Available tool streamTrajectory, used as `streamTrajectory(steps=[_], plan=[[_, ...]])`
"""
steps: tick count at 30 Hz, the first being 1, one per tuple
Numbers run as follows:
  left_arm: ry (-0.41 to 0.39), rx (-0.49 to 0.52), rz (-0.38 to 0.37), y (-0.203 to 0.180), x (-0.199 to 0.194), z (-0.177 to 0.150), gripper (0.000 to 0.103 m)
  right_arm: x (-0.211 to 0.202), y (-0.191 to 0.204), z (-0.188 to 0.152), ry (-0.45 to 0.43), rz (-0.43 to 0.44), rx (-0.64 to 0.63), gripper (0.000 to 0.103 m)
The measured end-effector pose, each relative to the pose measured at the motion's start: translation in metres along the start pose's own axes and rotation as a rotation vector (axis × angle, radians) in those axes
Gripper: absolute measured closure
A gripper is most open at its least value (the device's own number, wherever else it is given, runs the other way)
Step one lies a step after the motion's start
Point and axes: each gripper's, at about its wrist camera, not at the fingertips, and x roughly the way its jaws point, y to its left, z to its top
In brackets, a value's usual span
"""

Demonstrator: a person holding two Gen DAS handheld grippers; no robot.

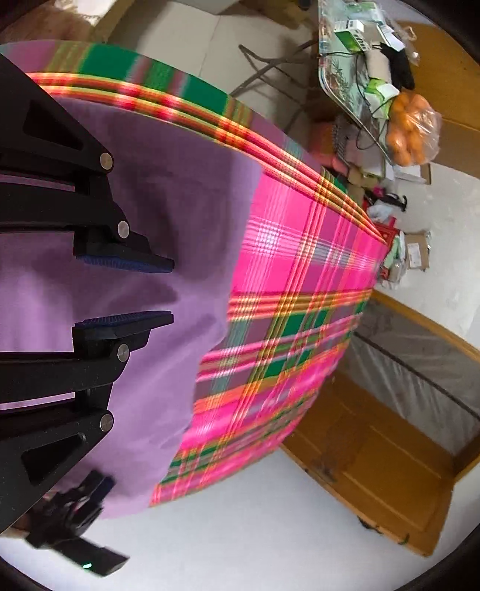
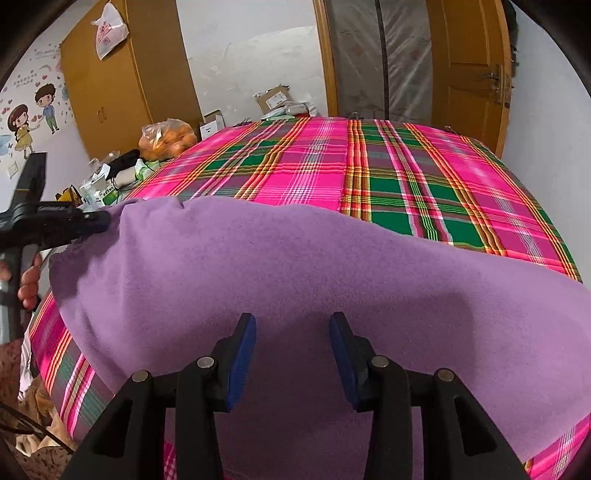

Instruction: Fold clothes

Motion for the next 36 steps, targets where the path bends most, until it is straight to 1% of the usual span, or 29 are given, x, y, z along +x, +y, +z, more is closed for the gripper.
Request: streamTrajectory(steps=[2, 4, 5, 8, 11, 12, 13, 15, 17, 21, 23, 25, 26, 30, 33, 36], plan=[[0.013, -0.034, 0.015, 0.009, 0.006, 0.007, 0.081, 0.000, -0.002, 0.000, 0.004, 0.004, 0.008, 0.061], [0.025, -0.056, 0.077, 0.015, 0.013, 0.010, 0.082, 0.003, -0.001, 0.002, 0.007, 0.012, 0.013, 0.061], [0.027, -0.070, 0.090, 0.020, 0.014, 0.011, 0.083, 0.006, -0.001, 0.005, 0.010, 0.016, 0.015, 0.061], [0.000, -0.125, 0.086, 0.031, 0.013, 0.015, 0.084, 0.007, -0.003, 0.006, 0.015, 0.027, 0.021, 0.061], [-0.017, -0.204, 0.055, 0.048, 0.010, 0.017, 0.090, 0.008, -0.001, 0.010, 0.021, 0.029, 0.009, 0.061], [-0.017, -0.220, 0.050, 0.051, 0.011, 0.017, 0.095, 0.007, -0.001, 0.011, 0.023, 0.031, 0.004, 0.061], [-0.017, -0.226, 0.050, 0.052, 0.011, 0.015, 0.097, 0.006, -0.002, 0.013, 0.024, 0.043, 0.004, 0.061], [-0.023, -0.228, 0.050, 0.051, 0.010, 0.014, 0.098, 0.002, -0.004, 0.020, 0.018, 0.097, 0.009, 0.061], [-0.028, -0.229, 0.058, 0.049, 0.007, 0.014, 0.098, -0.003, -0.008, 0.030, -0.006, 0.145, 0.012, 0.061], [-0.023, -0.238, 0.056, 0.049, 0.008, 0.015, 0.098, -0.003, -0.015, 0.057, -0.034, 0.160, 0.008, 0.061], [-0.023, -0.231, 0.061, 0.049, 0.009, 0.015, 0.098, 0.002, -0.021, 0.076, -0.029, 0.217, 0.028, 0.061], [-0.023, -0.239, 0.053, 0.051, 0.011, 0.014, 0.098, 0.010, -0.023, 0.091, -0.015, 0.267, 0.049, 0.061], [-0.023, -0.245, 0.047, 0.052, 0.011, 0.013, 0.098, 0.016, -0.023, 0.098, -0.002, 0.292, 0.039, 0.061], [-0.026, -0.250, 0.040, 0.054, 0.010, 0.012, 0.098, 0.045, -0.011, 0.115, 0.076, 0.336, -0.017, 0.061], [-0.021, -0.237, 0.054, 0.051, 0.011, 0.013, 0.098, 0.068, -0.002, 0.119, 0.147, 0.435, -0.022, 0.061], [-0.019, -0.229, 0.056, 0.050, 0.011, 0.013, 0.098, 0.083, 0.006, 0.117, 0.206, 0.477, -0.030, 0.061]])
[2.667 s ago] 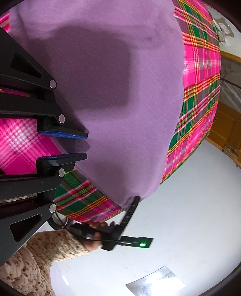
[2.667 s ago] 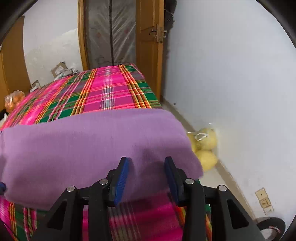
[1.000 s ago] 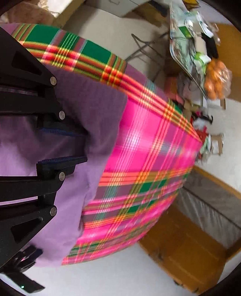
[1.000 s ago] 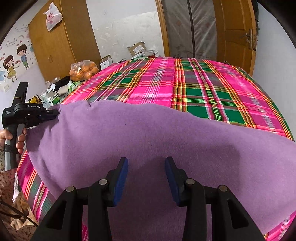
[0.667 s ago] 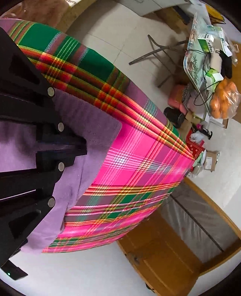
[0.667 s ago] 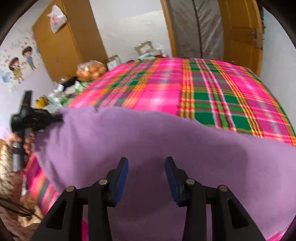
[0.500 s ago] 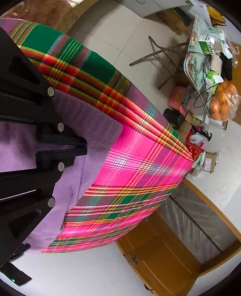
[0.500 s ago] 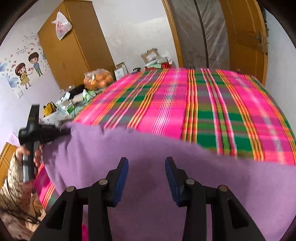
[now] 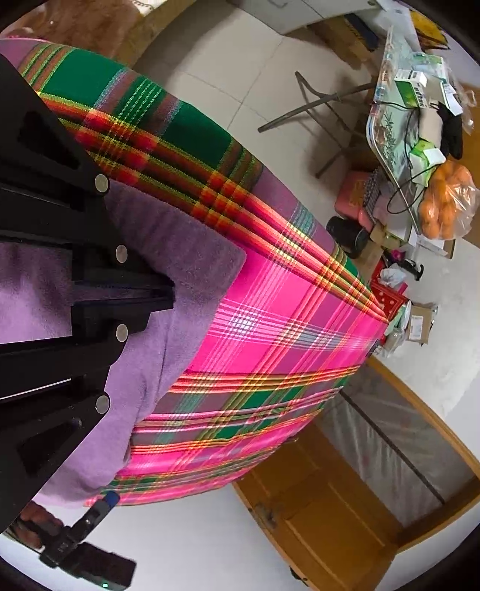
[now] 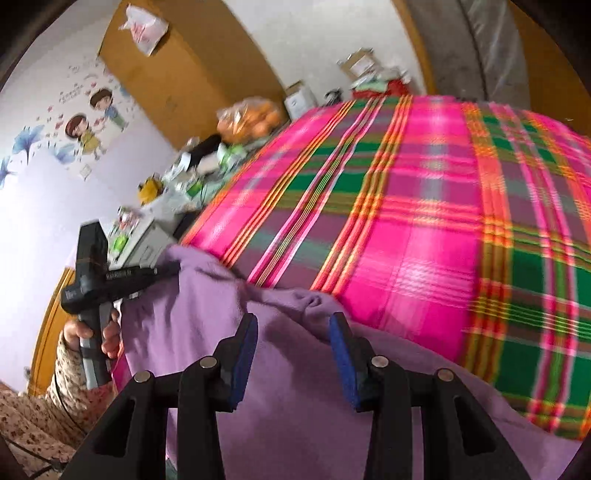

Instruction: Fold clothes

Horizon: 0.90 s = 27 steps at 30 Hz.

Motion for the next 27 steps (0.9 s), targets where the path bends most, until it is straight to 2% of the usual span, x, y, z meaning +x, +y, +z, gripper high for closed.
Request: streamTrajectory(steps=[3, 7, 15, 23, 25, 27], plan=[[-0.003, -0.003, -0.006, 0.001, 0.000, 0.000, 0.098, 0.009, 0.000, -0.002, 0.045, 0.057, 0.021, 0.062], [-0.009, 0.008, -0.001, 0.000, 0.001, -0.001, 0.098, 0.011, 0.009, -0.008, 0.063, 0.134, 0.018, 0.068], [-0.006, 0.008, 0.002, -0.002, 0.001, -0.001, 0.098, 0.021, 0.025, -0.026, 0.122, 0.198, 0.015, 0.068], [-0.013, 0.031, 0.034, -0.012, -0.004, -0.002, 0.097, 0.030, 0.032, -0.035, 0.147, 0.193, 0.027, 0.068], [-0.035, 0.059, 0.056, -0.020, -0.009, -0.004, 0.095, 0.029, 0.034, -0.035, 0.157, 0.166, 0.009, 0.068], [-0.061, 0.078, 0.058, -0.027, -0.014, -0.005, 0.094, 0.018, 0.032, -0.032, 0.127, 0.148, -0.004, 0.068]])
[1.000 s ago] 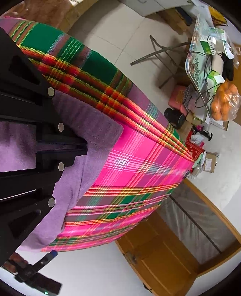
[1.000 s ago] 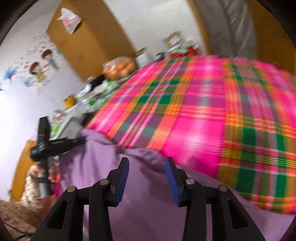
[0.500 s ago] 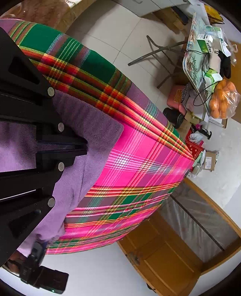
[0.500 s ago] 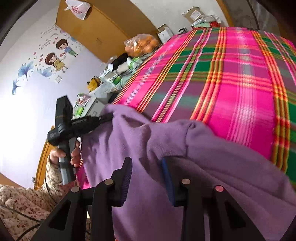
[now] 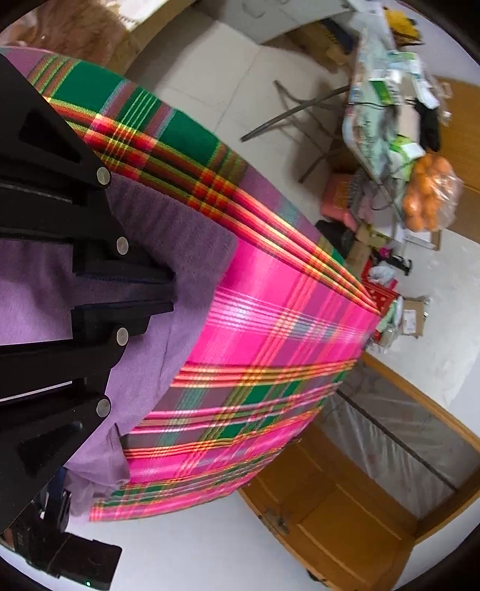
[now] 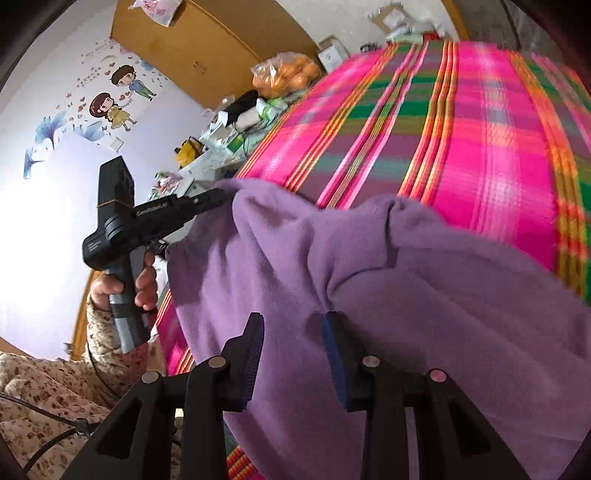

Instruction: Fold clothes

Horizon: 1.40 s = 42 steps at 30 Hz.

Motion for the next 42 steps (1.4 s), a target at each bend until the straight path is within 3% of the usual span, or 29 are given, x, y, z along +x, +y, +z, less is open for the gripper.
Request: streamTrajectory(steps=[6, 9, 16, 22, 34, 42], plan=[[-0.070, 0.020, -0.010, -0.013, -0.016, 0.000, 0.094, -0.036, -0.008, 0.019, -0.133, -0.091, -0.009, 0.068], [-0.078, 0.025, -0.020, -0.017, -0.019, 0.001, 0.094, -0.034, -0.028, 0.029, -0.109, -0.119, 0.025, 0.068], [-0.055, 0.129, -0.030, -0.039, -0.013, -0.007, 0.094, -0.005, -0.054, 0.026, 0.023, -0.017, 0.091, 0.064], [0.014, 0.191, -0.091, -0.055, 0.008, -0.010, 0.093, 0.007, -0.057, 0.030, 0.031, 0.042, 0.092, 0.061], [0.063, 0.135, -0.092, -0.037, 0.029, -0.009, 0.093, 0.030, -0.046, 0.052, 0.074, 0.080, 0.054, 0.061], [0.071, 0.095, -0.114, -0.029, 0.039, -0.006, 0.093, 0.024, -0.046, 0.067, 0.014, 0.123, 0.097, 0.063]])
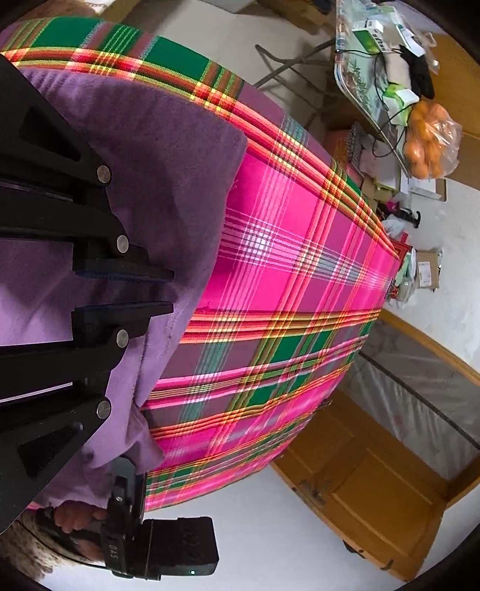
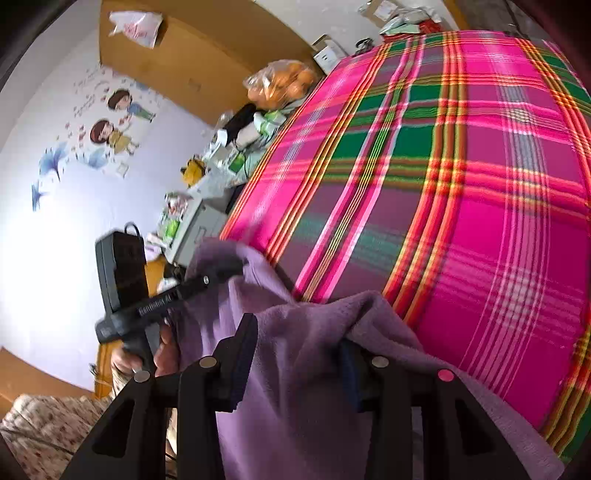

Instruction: Fold clothes

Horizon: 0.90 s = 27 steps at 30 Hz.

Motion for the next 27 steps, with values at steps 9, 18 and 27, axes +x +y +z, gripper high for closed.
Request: streamTrajectory(steps=[9, 18, 27], plan=[[-0.003, -0.020, -0.026, 0.006, 0.000, 0.000, 0.093, -0.011, -0.014, 0.015, -0.027, 0.023, 0.079, 0.084], [-0.007, -0.029, -0.045, 0.010, 0.000, 0.000, 0.093, -0.017, -0.021, 0.012, 0.010, 0.036, 0.085, 0.092], [-0.011, -0.036, -0.050, 0.012, 0.001, 0.000, 0.093, -0.020, -0.023, 0.027, -0.045, -0.102, 0.047, 0.097]])
